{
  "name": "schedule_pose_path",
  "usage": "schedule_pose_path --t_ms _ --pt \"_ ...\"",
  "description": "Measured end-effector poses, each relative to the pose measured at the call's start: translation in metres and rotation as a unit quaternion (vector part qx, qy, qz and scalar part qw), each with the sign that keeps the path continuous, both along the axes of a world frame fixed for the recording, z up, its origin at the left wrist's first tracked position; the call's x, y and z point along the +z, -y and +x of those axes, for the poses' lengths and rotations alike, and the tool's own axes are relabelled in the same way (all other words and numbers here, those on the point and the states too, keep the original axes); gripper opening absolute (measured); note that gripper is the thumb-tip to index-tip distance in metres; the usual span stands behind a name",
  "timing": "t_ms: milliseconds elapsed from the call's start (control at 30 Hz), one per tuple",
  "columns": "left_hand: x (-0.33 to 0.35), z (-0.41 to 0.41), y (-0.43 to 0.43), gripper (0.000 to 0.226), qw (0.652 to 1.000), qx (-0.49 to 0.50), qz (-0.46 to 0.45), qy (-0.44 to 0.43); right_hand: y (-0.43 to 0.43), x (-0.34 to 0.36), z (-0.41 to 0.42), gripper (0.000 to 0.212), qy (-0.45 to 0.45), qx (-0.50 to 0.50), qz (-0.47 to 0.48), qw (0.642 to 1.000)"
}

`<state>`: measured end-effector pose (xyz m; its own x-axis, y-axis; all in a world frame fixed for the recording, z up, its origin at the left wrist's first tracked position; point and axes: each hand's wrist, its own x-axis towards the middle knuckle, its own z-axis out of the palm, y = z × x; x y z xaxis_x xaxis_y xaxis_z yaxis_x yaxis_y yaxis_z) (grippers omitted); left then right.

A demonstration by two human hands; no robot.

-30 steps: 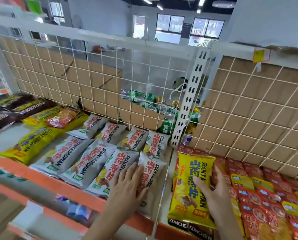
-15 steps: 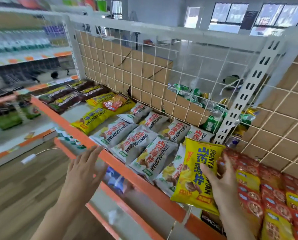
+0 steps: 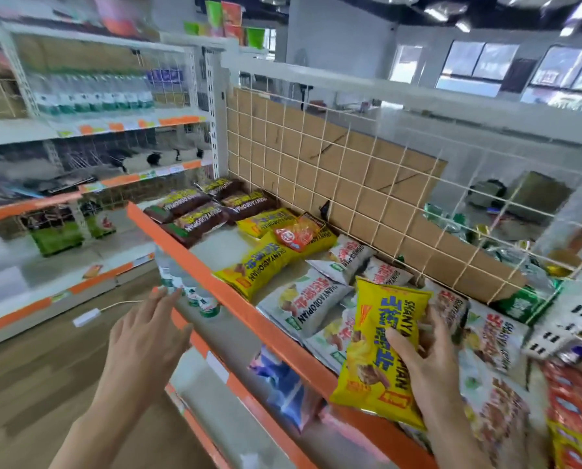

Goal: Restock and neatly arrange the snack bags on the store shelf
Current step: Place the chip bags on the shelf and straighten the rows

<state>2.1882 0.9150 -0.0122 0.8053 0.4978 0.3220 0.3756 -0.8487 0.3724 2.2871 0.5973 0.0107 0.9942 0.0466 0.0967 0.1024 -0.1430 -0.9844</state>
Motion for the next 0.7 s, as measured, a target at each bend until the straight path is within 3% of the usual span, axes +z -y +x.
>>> schedule_pose_path --t_ms 267,467,700 --pt "0.007 0.024 -0.116 0.05 1.0 -0.021 -0.006 0.0 -0.1 -0.002 0.031 0.087 -0.002 -0.046 0.029 0.999" --pt "0.0 0.046 -0.166 0.054 0.999 -0.016 -0.017 -0.026 -0.151 -0.011 0.05 0.106 -0.023 -0.069 0.004 0.997" --pt "-0.006 0.097 -0.201 0.052 0.999 -0.021 -0.024 -0.003 -0.2 -0.011 0.103 0.092 -0.015 -0.04 0.011 0.999"
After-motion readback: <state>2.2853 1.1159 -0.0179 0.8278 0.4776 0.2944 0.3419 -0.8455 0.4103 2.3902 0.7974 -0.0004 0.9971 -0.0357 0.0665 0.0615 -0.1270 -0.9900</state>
